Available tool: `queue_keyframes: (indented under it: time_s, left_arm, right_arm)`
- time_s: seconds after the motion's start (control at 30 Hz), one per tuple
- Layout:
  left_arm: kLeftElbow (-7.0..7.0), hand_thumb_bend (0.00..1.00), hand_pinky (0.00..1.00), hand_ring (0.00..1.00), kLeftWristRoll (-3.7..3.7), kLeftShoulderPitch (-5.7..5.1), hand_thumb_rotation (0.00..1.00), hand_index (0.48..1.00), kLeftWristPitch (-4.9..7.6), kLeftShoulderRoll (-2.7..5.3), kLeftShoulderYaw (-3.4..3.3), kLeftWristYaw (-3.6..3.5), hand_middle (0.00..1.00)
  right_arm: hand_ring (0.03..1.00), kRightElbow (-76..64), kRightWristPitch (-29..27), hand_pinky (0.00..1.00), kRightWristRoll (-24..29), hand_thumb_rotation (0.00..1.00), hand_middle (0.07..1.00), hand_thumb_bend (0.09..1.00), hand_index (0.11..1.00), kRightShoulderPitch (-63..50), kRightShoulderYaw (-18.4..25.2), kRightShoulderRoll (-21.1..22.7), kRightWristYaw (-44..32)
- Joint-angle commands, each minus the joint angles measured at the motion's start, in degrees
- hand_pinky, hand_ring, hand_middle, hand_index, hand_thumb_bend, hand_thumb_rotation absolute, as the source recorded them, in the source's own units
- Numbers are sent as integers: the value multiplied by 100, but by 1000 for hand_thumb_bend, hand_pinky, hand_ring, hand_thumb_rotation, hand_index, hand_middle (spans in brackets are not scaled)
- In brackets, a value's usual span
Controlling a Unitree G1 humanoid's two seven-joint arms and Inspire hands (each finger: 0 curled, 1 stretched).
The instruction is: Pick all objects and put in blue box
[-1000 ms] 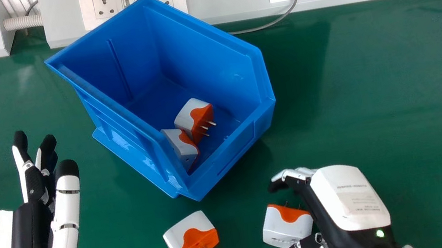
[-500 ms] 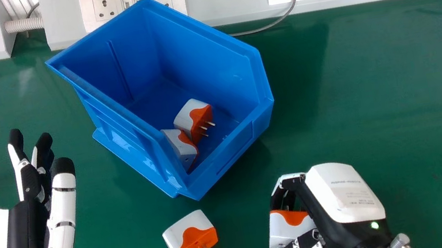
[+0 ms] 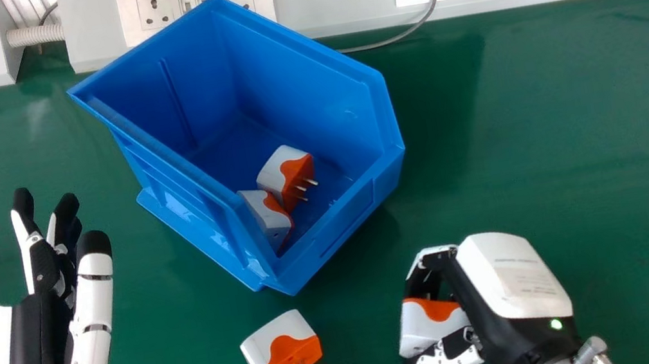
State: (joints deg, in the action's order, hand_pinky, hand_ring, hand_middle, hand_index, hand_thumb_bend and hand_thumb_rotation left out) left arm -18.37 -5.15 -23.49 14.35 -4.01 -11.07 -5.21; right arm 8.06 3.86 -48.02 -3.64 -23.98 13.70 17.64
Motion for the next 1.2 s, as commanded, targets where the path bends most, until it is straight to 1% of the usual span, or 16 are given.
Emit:
queue_keyframes:
  time_s: [0.0,0.1,0.2,0.23,0.3,0.33,0.43,0.5,0.6,0.67,0.77,0.87,0.97,1.0,1.1,1.17]
  left_arm:
    - [-139,326,1000,991,2,1,796,978,97,-48,-6,-24,979]
    - [-170,323,1000,992,55,-12,801,980,82,-50,1,-4,981]
    - [-207,339,1000,992,112,-28,821,981,38,-34,12,31,979]
    - [-183,342,1000,993,85,-15,824,981,52,-39,13,9,978]
    - [-152,351,1000,998,56,6,829,984,59,-43,18,-11,983]
    - [-132,356,1000,999,14,16,830,984,68,-34,22,-27,985]
    - [-83,353,1000,1000,-15,37,812,981,101,-13,32,-36,982]
    - [-61,348,1000,999,10,40,809,979,131,-9,36,-28,980]
    - [-84,330,1000,990,67,35,815,973,91,11,43,23,974]
    - [-84,335,1000,991,76,39,817,973,81,9,50,35,974]
    - [-28,350,1000,997,62,52,813,980,148,-5,52,14,980]
    - [-5,346,1000,996,57,59,816,978,176,-4,53,9,980]
    - [20,364,1000,997,-3,57,818,976,203,0,57,-26,980]
    - [19,366,1000,998,-4,53,822,978,201,0,58,-25,982]
    - [-46,373,1000,993,73,20,839,977,156,-27,55,2,978]
    - [-86,352,1000,997,91,-3,847,981,129,-47,46,0,981]
  right_arm:
    - [222,-331,60,169,95,2,435,509,508,-209,137,52,-55]
    - [198,-853,-11,153,191,1,424,509,507,-412,254,83,-96]
    - [231,-1592,-151,170,280,1,417,505,529,-617,403,167,-189]
    - [239,-1833,-137,174,269,1,417,504,534,-636,433,175,-243]
    - [187,-2108,-99,137,236,0,410,506,519,-637,472,177,-337]
    - [163,-2239,-95,119,200,0,408,507,512,-603,490,163,-349]
    - [112,-2623,-110,86,57,0,418,512,495,-365,513,166,-448]
    - [109,-2796,-151,82,30,0,421,513,493,-174,529,164,-544]
    - [131,-2951,-152,98,73,0,422,512,495,250,542,64,-773]
    - [140,-2886,-203,105,131,0,427,513,493,608,539,-52,-839]
    - [132,-2550,-302,101,86,0,432,513,489,1176,484,-187,-797]
    - [129,-2102,-318,99,56,1,436,512,492,1730,422,-357,-789]
    - [126,-1687,-241,91,47,2,401,504,495,2336,347,-524,-913]
    - [127,-1513,-239,89,60,1,395,504,495,2554,327,-582,-934]
    - [127,-915,-254,87,125,0,392,504,495,3227,288,-737,-992]
    - [151,-438,-311,102,149,0,385,504,502,3639,262,-823,-927]
